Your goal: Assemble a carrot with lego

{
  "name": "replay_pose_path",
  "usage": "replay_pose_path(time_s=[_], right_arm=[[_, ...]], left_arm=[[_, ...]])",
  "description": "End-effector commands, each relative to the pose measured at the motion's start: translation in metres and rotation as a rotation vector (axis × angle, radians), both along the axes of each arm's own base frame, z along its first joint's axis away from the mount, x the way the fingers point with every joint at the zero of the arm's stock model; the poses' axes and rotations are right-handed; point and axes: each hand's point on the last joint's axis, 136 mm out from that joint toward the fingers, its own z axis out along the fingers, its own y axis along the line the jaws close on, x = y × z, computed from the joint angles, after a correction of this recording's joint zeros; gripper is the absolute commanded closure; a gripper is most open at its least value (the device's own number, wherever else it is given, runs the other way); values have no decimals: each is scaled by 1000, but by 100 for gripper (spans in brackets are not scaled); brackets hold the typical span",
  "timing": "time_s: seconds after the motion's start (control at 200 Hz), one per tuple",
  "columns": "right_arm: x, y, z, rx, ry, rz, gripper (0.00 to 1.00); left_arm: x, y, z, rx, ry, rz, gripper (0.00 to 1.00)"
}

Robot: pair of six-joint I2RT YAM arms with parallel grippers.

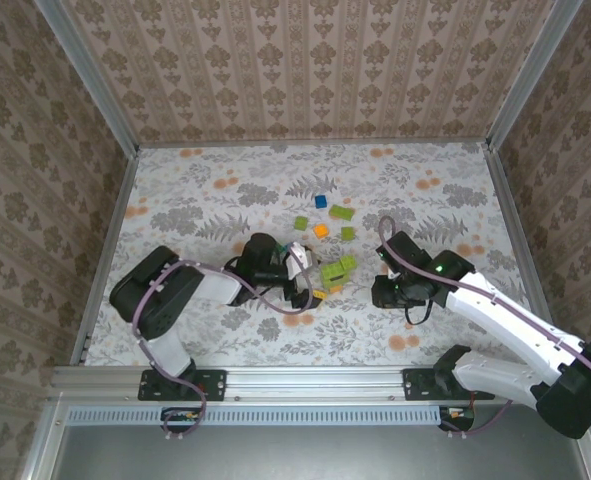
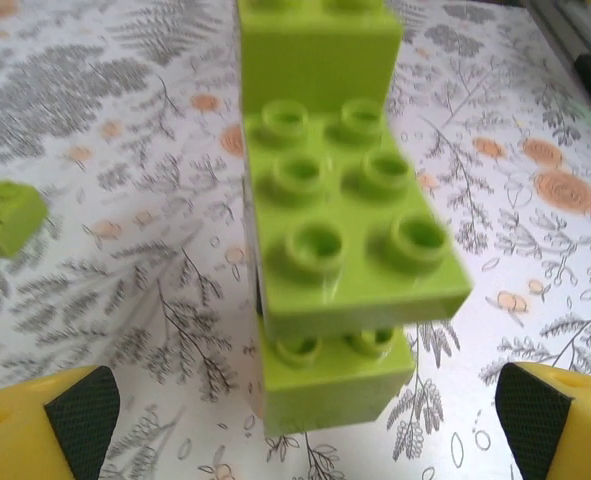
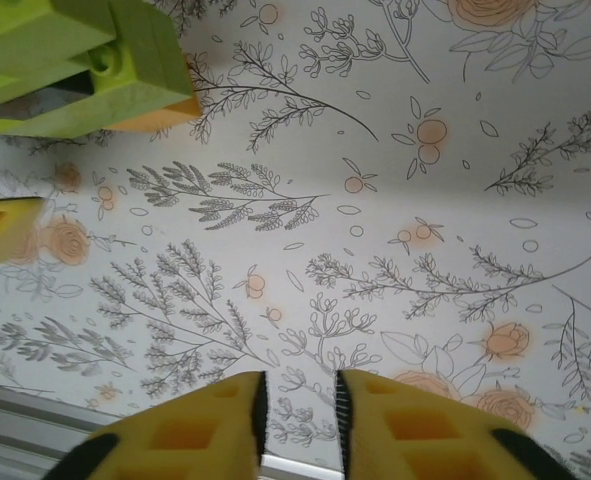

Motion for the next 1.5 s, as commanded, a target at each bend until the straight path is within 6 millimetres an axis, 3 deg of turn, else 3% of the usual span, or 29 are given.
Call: replay_pose_path(time_s=[0.0,0.15,0.36,0.52,0.745,0.87,1.015,1.495], right_arm=[[6,-4,0,-17,-62,0,66],[8,-1,-4,11,-96,5,52],[13,7,-11,17,-130,20,49],[20,4,-19,-30,-142,17,48],[37,16,-21,-55,-137,41,47],[49,23,-23,-84,-129,52,47],[61,31,-25,-101,-123,61,47],[81,17,-25,-175,-123,6,47]], left_arm=[[-5,3,15,17,-1,10,0],[-18,4,38,21,-39,4,0],[-30,11,68,-48,-58,21,0],[-11,26,72,-19,-104,171,0],[15,58,88,-63,-167,385,0],[28,73,89,-81,-158,485,0],[34,70,82,-60,-109,480,0],[38,71,77,-61,-96,473,0]])
